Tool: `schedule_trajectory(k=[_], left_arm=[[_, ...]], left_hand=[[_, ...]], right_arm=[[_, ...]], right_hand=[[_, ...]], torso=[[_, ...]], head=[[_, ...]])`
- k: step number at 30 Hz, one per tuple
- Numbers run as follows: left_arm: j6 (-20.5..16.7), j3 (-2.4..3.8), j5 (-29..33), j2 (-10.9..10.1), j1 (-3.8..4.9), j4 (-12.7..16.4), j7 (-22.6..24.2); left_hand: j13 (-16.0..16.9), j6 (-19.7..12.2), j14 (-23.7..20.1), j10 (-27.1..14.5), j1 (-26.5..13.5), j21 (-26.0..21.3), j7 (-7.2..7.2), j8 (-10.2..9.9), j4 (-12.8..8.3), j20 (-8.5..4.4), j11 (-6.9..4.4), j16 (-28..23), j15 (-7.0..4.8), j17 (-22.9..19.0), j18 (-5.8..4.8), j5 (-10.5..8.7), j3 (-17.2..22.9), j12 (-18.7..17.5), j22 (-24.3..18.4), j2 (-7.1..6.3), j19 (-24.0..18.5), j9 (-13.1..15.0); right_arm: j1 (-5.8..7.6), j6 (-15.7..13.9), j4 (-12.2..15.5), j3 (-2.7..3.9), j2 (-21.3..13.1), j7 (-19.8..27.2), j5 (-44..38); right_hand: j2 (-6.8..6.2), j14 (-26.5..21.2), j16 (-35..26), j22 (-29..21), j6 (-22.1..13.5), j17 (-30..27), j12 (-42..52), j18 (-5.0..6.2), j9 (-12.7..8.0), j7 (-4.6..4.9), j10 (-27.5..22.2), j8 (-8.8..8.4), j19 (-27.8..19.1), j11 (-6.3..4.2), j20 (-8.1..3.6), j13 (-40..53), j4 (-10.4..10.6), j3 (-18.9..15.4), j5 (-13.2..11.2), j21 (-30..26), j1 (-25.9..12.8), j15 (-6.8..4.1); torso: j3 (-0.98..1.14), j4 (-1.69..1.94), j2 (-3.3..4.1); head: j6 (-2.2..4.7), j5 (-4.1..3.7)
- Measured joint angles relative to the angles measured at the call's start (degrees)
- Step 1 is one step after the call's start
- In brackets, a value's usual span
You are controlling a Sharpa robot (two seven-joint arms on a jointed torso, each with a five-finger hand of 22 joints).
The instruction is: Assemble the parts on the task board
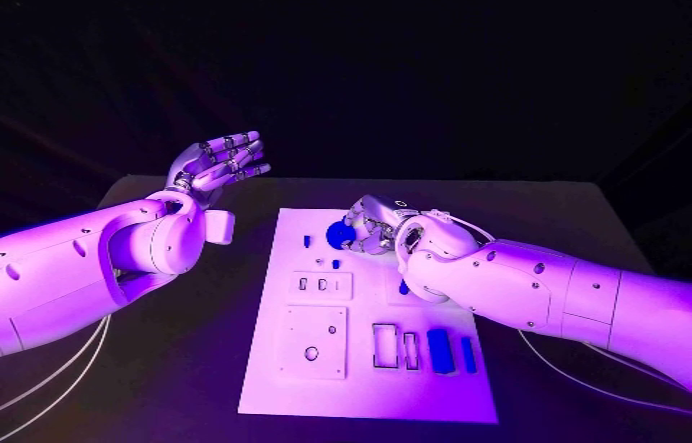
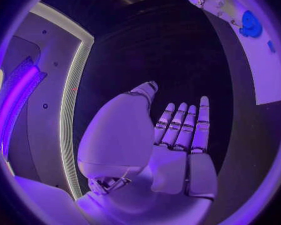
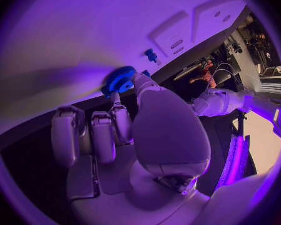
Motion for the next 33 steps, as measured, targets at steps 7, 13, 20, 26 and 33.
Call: schedule_trajectory(k=[7,13,20,26,33], left_arm=[[0.0,0.0,0.0,0.0,0.0,0.0,0.0],[0.1,0.0,0.0,-0.1,0.0,0.0,0.0],[0.1,0.0,0.0,-0.1,0.0,0.0,0.0],[0.1,-0.01,0.0,-0.4,0.0,-0.1,0.0],[0.1,-0.01,0.0,-0.4,0.0,-0.2,0.0]], left_hand=[[0.0,0.0,0.0,0.0,0.0,0.0,0.0,0.0,0.0,0.0,0.0,0.0,0.0,0.0,0.0,0.0,0.0,0.0,0.0,0.0,0.0,0.0],[0.0,0.0,0.0,0.0,0.0,0.0,0.0,0.0,0.0,0.0,0.0,0.0,0.0,0.0,0.0,0.0,0.0,0.0,0.0,0.0,0.0,0.0],[0.0,0.0,0.0,0.0,0.0,0.0,0.0,0.0,0.0,0.0,0.0,0.0,0.0,0.0,0.0,0.0,0.0,0.0,0.0,0.0,0.0,0.0],[0.1,0.0,0.0,0.5,0.0,0.0,0.0,0.0,0.0,0.0,0.04,0.0,0.0,-0.1,0.0,0.0,0.0,0.0,0.0,0.0,0.0,0.0],[0.1,0.0,0.0,0.5,0.0,0.0,0.0,0.0,0.0,0.0,0.04,0.0,0.0,-0.1,0.0,0.0,0.0,0.0,0.0,0.0,0.0,0.0]], right_arm=[[-0.27,0.8,0.4,-0.23,-1.0,-0.6,-0.1],[-0.32,1.0,1.0,-0.21,-1.5,-0.9,-0.1],[-0.55,0.2,2.2,-0.34,-2.9,-1.1,-0.1],[-0.53,-2.7,5.3,-0.12,-6.1,-0.5,0.3],[0.73,-5.1,11.0,0.49,-12.6,1.0,3.0]], right_hand=[[0.0,0.0,0.0,0.0,0.0,0.0,0.0,0.0,0.0,0.02,0.0,-0.04,0.0,0.0,0.0,0.0,0.0,0.0,0.0,0.0,0.0,0.0],[0.0,0.0,0.0,0.0,0.0,0.0,0.0,0.0,0.0,0.02,0.0,-0.05,0.0,0.0,0.0,0.0,0.0,0.0,0.0,0.0,0.0,0.0],[0.0,0.0,0.0,0.0,0.0,0.0,0.2,0.0,0.1,0.02,0.1,0.01,0.0,0.15,0.0,0.0,0.0,0.0,0.0,0.0,0.0,0.0],[0.0,0.0,0.0,0.0,0.0,0.0,0.2,0.0,0.1,0.02,0.1,0.01,0.0,0.15,0.0,0.0,0.0,0.0,0.0,0.0,0.0,0.0],[0.23,0.0,0.0,0.0,0.0,0.0,0.2,0.0,0.1,0.04,0.1,0.01,0.0,0.14,0.0,0.0,-0.2,0.2,0.2,-0.1,0.2,0.0]], torso=[[-0.01,0.03,0.01],[-0.03,0.04,0.01],[-0.02,0.02,0.01],[0.01,-0.14,-0.06],[0.15,-0.54,-0.43]], head=[[-0.09,-0.02],[-0.1,0.06],[-0.1,0.08],[-0.05,0.18],[0.2,0.17]])
